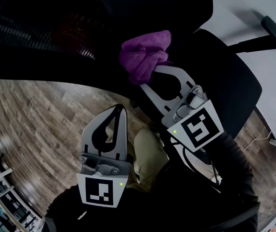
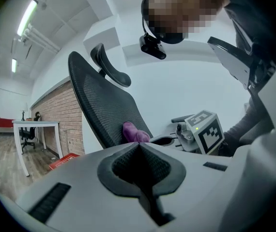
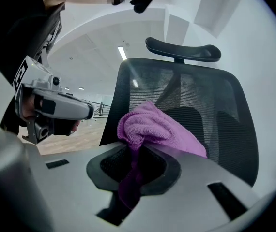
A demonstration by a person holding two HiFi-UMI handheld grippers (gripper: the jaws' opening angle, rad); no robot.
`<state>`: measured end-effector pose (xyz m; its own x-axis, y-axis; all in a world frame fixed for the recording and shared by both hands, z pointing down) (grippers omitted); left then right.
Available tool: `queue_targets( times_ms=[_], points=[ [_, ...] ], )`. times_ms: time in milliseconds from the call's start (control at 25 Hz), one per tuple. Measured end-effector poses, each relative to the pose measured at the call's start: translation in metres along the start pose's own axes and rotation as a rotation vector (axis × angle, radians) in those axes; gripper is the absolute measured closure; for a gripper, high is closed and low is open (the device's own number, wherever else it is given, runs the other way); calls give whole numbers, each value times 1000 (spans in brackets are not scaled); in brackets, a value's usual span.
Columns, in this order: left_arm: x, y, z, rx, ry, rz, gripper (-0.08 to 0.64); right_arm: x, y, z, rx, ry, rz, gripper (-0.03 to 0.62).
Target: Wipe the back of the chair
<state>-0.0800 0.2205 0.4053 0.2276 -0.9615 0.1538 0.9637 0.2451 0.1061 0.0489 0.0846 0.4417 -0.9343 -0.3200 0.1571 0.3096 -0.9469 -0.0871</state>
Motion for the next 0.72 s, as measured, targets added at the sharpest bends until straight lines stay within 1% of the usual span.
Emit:
queue_targets(
  times_ms=[80, 200, 280, 400, 600, 720],
  points=[
    [-4, -3, 8, -6, -7, 4, 551, 0, -2, 1, 16, 24, 13, 548],
    [-8, -10, 18, -37, -5, -18, 551, 0, -5, 1, 27, 53, 28, 548],
    [-9, -15, 23, -25, 11, -25, 551, 1, -4, 1, 20, 64, 32, 548],
    [-11, -21, 30, -8, 32, -37, 551, 1, -4, 4, 34, 62, 32, 548],
    [-9, -34, 43, -20, 88, -80, 551, 0, -6, 9, -27, 54, 34, 548],
    [-9, -39, 45, -1, 160, -90, 551, 2, -3, 8, -1, 65, 20, 548]
  ],
)
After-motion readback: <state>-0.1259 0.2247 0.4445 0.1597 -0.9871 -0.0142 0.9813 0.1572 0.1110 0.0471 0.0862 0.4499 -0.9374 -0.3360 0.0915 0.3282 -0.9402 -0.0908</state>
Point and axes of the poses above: the fingertips, and each gripper's own axes: x forward along the fingers, y to its right, z out of its underside, the point moved 10 cm from there along -x, backward along the fingers, and after that the axes turned 3 degrees about x, right-handed, at the moved point
